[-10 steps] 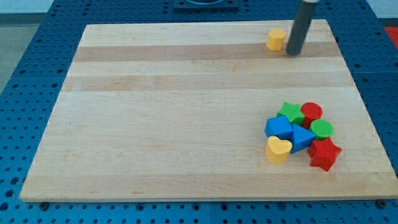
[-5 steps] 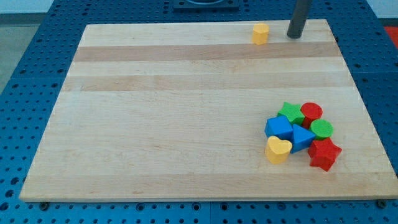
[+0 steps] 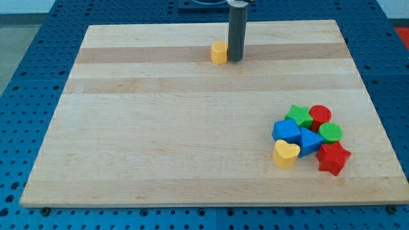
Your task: Move the hexagon diagonally to the yellow heart
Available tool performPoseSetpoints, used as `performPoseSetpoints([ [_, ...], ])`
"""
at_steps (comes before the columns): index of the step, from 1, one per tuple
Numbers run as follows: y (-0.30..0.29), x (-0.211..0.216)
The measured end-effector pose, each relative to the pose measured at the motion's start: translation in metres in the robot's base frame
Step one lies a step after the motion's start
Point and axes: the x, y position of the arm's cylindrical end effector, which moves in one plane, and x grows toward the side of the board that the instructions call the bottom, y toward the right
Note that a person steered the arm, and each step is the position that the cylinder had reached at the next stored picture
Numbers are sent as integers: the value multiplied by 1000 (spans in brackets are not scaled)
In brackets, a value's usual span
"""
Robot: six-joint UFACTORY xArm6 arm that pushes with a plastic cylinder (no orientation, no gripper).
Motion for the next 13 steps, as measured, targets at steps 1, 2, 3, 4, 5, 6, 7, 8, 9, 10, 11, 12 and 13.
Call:
performPoseSetpoints([
  [1, -16, -5],
  [2, -60, 17],
  [3, -76, 45],
  [4, -74, 25],
  [5, -74, -6],
  [6, -84, -29],
  [7, -88, -50],
  [8, -119, -42],
  [9, -138, 22],
  [10, -137, 73],
  [11, -137, 70],
  [12, -138, 76],
  [13, -127, 130],
])
